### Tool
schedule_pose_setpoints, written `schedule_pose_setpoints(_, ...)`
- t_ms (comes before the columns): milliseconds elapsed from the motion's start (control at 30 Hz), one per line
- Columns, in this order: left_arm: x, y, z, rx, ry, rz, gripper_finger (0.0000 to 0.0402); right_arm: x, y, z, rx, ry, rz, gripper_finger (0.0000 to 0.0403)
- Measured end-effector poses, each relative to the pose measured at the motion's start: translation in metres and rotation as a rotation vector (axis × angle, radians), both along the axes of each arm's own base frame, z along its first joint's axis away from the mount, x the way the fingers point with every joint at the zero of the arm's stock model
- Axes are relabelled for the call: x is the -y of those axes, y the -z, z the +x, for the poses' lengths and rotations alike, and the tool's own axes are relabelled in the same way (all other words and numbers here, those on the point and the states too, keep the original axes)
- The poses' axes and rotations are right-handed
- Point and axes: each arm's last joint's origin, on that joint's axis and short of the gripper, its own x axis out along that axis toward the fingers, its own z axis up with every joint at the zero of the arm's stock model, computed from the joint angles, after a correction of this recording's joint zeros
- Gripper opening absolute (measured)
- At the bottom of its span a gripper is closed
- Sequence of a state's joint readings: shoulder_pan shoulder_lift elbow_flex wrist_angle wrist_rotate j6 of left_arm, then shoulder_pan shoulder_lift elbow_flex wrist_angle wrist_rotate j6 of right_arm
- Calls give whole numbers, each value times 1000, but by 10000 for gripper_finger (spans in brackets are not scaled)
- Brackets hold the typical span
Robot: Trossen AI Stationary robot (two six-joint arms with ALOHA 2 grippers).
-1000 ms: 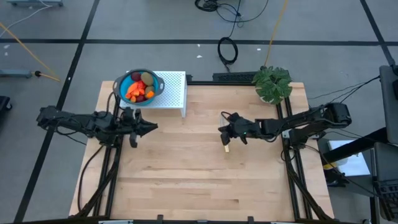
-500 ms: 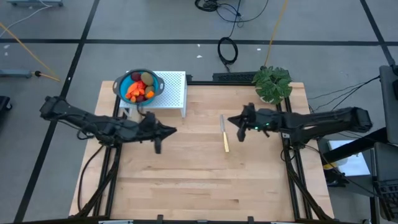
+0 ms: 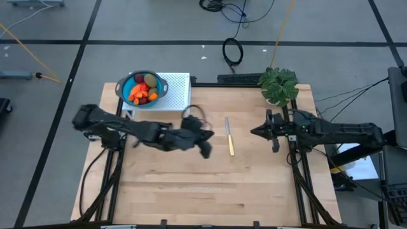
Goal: Pick & Place Fruit
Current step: Put the yellow knife on the shelf
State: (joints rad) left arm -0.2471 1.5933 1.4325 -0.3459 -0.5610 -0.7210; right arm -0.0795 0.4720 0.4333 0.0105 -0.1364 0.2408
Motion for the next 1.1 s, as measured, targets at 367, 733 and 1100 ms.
schedule_pose_setpoints(367, -8, 10, 93, 20, -209, -209, 0, -3, 3, -28, 175, -28, -80, 0)
schedule_pose_setpoints(733, -27, 61, 143, -100, -419, -381, 0, -5, 2, -42, 240, -53, -154, 0)
schedule_pose_setpoints(1100, -50, 119, 164, -197, -478, -550, 0, -5, 6, -43, 204, -59, -164, 0)
